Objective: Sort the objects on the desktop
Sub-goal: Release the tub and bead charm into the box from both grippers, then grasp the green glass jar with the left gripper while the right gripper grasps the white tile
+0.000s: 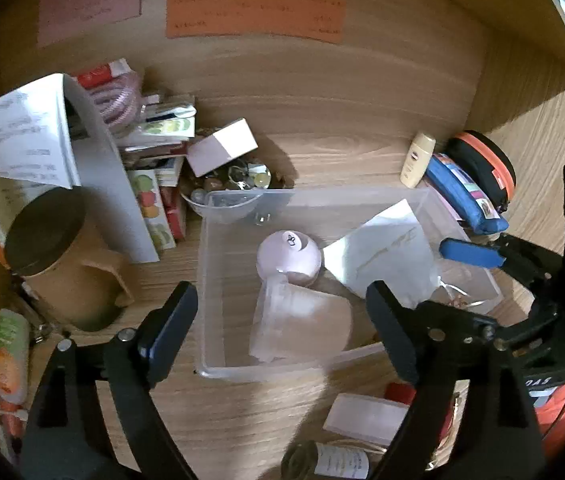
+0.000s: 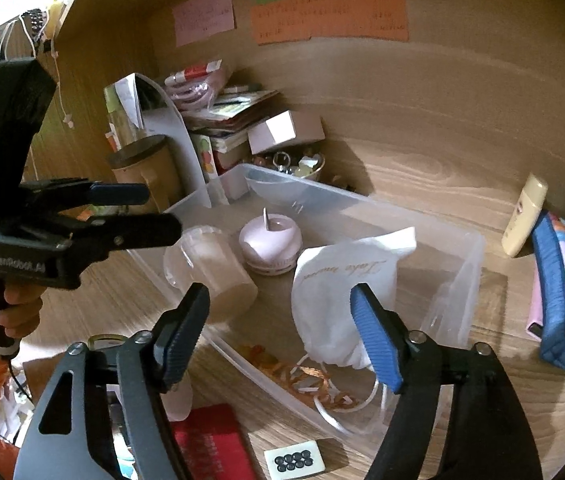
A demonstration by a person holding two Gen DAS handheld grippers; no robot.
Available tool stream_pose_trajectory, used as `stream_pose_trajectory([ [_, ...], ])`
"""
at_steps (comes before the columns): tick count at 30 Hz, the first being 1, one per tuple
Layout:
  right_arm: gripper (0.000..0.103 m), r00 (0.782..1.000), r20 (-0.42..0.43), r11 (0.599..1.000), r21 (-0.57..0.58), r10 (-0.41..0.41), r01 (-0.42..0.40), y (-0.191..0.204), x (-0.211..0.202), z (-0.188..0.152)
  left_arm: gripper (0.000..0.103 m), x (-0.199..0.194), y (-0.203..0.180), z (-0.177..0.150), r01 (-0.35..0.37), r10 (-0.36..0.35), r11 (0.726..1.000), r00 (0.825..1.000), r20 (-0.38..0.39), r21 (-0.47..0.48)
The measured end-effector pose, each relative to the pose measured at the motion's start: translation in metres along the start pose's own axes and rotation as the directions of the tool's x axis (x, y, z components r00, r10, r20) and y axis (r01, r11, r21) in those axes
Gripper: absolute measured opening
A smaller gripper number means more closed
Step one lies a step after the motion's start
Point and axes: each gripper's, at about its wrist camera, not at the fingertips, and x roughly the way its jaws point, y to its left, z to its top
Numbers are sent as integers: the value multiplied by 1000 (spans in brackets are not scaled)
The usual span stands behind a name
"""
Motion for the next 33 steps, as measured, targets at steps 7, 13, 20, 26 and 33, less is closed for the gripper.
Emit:
stream_pose_trajectory([
  [7, 81, 998, 32, 999, -16, -45, 46, 7, -16, 3, 93, -17, 3, -3, -10, 10, 1000, 999, 31, -7],
  [13, 82, 996, 52, 998, -3, -68, 68, 10, -34, 2, 94, -29, 3, -7, -13, 14, 1000, 998, 53, -11],
  [20, 83, 990, 91, 994, 28, -104, 102, 8, -64, -3, 95, -40, 6, -21, 0, 2, 1000, 998, 59, -19],
  [26, 83, 990, 97, 994, 48, -106, 102, 8, -80, -14, 98, -44, 11, -36, -16, 17, 1000, 999, 49, -26],
  [33, 83, 990, 73, 990, 86, -119, 113, 5, -87, -30, 98, -39, 13, -61, -23, 23, 999, 1000, 6, -31],
])
